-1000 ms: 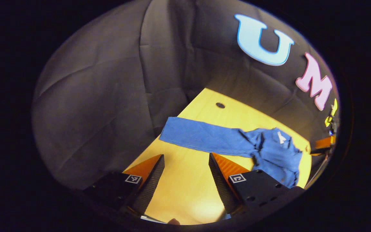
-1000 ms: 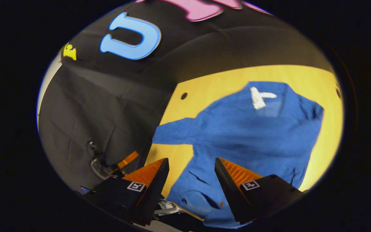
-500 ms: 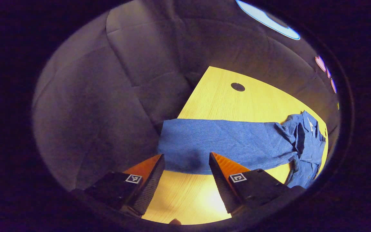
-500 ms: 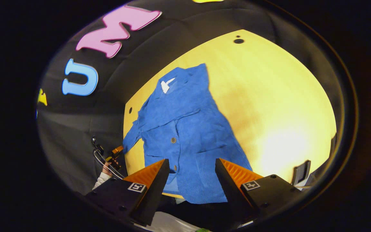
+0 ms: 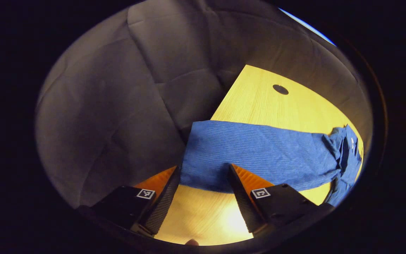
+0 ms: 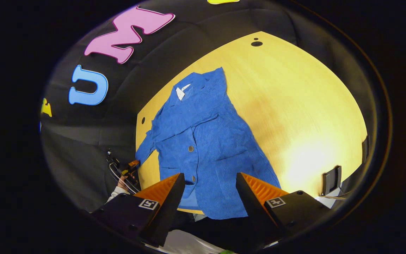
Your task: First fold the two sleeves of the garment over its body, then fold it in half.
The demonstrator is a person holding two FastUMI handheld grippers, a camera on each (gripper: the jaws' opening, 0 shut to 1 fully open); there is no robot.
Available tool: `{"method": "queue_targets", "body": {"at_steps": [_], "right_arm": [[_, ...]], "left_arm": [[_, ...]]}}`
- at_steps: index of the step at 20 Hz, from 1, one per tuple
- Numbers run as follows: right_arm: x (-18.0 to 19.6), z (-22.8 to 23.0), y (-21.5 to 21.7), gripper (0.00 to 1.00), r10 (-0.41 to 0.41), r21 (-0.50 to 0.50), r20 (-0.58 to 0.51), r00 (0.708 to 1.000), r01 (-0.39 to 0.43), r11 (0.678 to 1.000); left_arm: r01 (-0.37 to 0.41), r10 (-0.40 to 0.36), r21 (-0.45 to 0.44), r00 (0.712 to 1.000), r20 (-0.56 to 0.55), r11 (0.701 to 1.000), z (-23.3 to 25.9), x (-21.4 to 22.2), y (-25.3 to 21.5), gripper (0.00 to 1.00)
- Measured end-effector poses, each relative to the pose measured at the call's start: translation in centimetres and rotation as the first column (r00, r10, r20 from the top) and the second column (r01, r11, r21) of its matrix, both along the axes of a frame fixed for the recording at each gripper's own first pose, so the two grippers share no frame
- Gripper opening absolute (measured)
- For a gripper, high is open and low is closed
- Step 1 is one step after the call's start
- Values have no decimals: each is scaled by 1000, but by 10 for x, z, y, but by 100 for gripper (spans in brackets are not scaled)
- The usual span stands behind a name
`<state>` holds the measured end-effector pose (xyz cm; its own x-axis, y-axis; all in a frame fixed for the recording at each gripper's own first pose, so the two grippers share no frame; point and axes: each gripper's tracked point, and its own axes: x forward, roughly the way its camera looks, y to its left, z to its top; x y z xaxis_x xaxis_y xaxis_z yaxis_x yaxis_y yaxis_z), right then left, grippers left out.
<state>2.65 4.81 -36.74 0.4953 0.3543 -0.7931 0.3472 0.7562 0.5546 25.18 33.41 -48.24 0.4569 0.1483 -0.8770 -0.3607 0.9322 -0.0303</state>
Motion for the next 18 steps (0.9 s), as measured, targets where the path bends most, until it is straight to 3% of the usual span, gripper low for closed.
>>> {"method": "queue_targets", "body": {"at_steps": [4,5,6,9,10,11,15,18], "right_arm": [[5,0,9,94,16,14,-8,1000,-16,1000],[5,0,9,94,16,16,-8,1000,-16,1000],[5,0,9,94,17,17,-9,1000,-17,1000],[1,0,6,94,10,11,-13,1000,-10,1000],[-1,0,4,94,7,9,-14,1000,-7,1000],[-5,0,1,94,4,7,-16,1000,-4,1000],[-14,-2,-11,94,-18,0,-13,1000,18,1000],[-18,-7,-19,94,-33,12,-18,999,33,999]], "left_arm": [[-6,6,-12,1000,25,1000,2,1,0,79],[0,0,-16,999,34,1000,2,2,-5,69],[18,-17,-14,998,55,1000,-1,8,-10,65],[16,-14,-22,996,88,1000,-1,13,-22,11],[1,1,-25,997,80,1000,1,10,-22,11],[0,3,-30,996,86,1000,3,11,-21,0],[0,10,-95,995,103,995,7,9,-26,0],[10,21,-131,972,234,991,52,23,-31,0]]}}
